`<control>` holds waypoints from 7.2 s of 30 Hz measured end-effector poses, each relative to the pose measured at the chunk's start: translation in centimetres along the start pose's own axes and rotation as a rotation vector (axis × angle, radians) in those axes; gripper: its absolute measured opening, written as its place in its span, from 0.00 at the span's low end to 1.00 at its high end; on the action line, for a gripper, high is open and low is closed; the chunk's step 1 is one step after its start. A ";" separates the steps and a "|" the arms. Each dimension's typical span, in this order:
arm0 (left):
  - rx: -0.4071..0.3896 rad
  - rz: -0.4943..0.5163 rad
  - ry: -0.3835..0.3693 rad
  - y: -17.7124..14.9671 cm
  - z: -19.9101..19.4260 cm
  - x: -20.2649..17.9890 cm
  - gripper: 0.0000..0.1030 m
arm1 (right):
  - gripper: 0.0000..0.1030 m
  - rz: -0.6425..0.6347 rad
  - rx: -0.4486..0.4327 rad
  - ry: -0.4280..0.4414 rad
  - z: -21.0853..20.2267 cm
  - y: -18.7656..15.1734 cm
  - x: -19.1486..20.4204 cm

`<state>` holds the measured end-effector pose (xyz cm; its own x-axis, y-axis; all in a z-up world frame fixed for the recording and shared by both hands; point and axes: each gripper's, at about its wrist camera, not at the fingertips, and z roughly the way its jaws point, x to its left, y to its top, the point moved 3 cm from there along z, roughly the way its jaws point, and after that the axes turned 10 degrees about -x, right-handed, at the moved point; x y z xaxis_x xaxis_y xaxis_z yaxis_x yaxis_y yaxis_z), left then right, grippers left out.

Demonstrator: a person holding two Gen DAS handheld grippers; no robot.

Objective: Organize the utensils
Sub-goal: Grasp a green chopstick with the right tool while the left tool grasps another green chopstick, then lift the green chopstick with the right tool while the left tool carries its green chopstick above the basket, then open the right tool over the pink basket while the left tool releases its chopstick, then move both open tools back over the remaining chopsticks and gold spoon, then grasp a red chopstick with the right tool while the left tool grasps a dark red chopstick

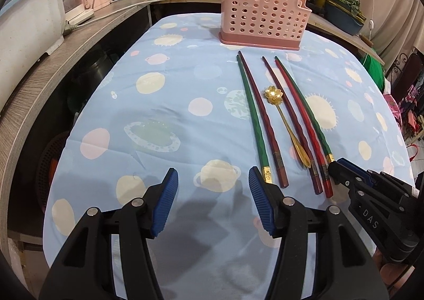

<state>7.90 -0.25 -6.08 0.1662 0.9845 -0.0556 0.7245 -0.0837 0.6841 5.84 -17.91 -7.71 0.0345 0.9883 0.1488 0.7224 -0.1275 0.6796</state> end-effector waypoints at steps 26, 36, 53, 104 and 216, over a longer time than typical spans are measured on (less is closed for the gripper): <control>0.053 0.028 -0.053 -1.3 1.9 -2.6 0.56 | 0.07 0.009 -0.002 0.007 -0.2 -0.2 -0.4; 0.050 0.046 -0.039 -1.6 2.2 -2.7 0.47 | 0.07 0.011 -0.003 0.007 -0.2 -0.3 -0.4; 0.056 0.032 -0.068 -1.3 2.0 -2.3 0.07 | 0.07 0.017 -0.001 0.009 -0.7 -0.6 -0.5; -0.596 -0.017 -0.131 29.8 -13.0 -4.1 0.07 | 0.07 0.046 -0.651 0.100 -16.1 29.4 -0.4; 0.009 0.036 -0.039 -0.4 1.4 -2.2 0.48 | 0.13 -0.019 -0.035 0.029 -1.0 -1.7 1.1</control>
<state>8.18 -2.55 -7.32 0.2178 0.9742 -0.0598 0.7236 -0.1201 0.6797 3.95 -16.71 -7.93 0.0003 0.9877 0.1561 0.6978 -0.1120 0.7074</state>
